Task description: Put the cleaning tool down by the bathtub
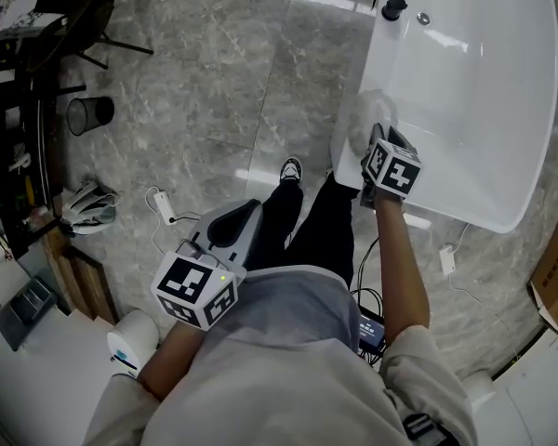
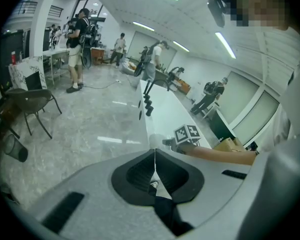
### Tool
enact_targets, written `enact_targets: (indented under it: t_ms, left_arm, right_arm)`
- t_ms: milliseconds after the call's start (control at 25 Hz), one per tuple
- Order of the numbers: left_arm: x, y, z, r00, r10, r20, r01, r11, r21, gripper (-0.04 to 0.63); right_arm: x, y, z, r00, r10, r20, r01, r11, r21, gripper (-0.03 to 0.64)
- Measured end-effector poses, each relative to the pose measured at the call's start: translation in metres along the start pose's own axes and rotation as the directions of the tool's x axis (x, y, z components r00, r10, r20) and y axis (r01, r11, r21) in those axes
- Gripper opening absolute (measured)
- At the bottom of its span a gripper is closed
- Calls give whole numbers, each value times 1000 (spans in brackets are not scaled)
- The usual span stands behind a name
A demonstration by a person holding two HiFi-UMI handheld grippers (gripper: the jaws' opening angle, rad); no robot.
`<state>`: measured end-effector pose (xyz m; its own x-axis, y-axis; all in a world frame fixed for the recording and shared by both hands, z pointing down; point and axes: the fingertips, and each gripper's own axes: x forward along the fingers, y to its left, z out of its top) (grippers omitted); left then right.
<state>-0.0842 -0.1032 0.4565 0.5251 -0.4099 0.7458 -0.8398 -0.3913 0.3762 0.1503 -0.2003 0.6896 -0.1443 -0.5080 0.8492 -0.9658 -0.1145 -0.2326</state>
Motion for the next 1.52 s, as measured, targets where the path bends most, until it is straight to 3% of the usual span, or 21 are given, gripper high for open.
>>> enact_targets:
  t_ms: [600, 840, 1520]
  left_arm:
    - [0, -6, -2, 999, -42, -9, 42, 999, -7, 9]
    - [0, -12, -4, 998, -64, -21, 65, 997, 33, 9]
    - [-3, -13, -3, 997, -78, 4, 78, 997, -7, 9]
  right_arm:
    - [12, 6, -9, 1000, 2, 4, -1, 1000, -18, 84]
    - [12, 12, -12, 1000, 20, -13, -21, 999, -34, 87]
    - [0, 9, -13, 1000, -5, -13, 4, 999, -33, 98]
